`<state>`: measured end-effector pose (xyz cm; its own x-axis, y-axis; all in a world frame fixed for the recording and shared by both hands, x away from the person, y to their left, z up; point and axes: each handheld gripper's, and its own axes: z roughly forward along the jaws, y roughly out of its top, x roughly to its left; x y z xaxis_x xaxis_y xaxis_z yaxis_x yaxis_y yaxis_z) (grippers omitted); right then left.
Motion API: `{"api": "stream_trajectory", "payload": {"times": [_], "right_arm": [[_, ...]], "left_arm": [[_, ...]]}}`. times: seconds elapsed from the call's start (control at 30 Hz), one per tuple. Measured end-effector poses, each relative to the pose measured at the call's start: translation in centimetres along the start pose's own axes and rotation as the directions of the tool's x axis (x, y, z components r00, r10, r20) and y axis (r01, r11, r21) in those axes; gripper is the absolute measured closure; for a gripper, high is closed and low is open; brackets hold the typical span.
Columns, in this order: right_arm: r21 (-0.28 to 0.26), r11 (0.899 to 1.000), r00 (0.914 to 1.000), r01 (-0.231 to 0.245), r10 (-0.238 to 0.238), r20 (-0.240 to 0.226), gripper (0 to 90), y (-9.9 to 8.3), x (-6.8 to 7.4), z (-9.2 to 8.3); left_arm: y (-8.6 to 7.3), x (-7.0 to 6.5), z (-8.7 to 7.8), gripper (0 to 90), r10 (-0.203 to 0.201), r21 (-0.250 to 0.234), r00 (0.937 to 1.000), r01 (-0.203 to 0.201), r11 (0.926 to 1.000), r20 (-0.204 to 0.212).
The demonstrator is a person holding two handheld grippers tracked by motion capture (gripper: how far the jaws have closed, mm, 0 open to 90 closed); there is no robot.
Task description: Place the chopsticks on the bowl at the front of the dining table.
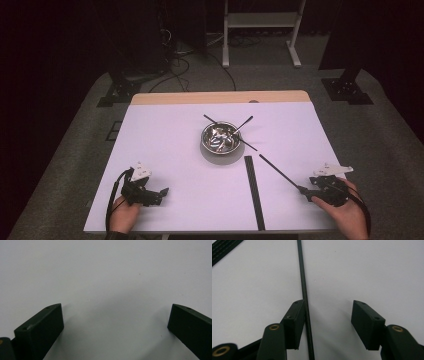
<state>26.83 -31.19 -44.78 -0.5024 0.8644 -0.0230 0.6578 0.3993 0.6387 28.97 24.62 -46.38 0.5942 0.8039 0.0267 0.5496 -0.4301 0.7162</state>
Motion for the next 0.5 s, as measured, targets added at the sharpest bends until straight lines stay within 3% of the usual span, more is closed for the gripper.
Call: {"api": "stream_trajectory", "payload": {"times": [0.27,0.5], "right_arm": [[-0.015,1.0,0.9999,-0.004,0.004,-0.011,43.1,0.2,-0.2,-0.1],[-0.036,0.999,0.9985,0.01,-0.012,-0.053,46.4,1.1,0.0,0.4]], "left_arm": [[0.0,0.0,0.0,0.0,0.001,0.0,1.0,-0.001,1.0,0.0],[0.0,0.0,0.0,0.0,0.001,0.0,1.0,-0.001,1.0,0.0]]}}
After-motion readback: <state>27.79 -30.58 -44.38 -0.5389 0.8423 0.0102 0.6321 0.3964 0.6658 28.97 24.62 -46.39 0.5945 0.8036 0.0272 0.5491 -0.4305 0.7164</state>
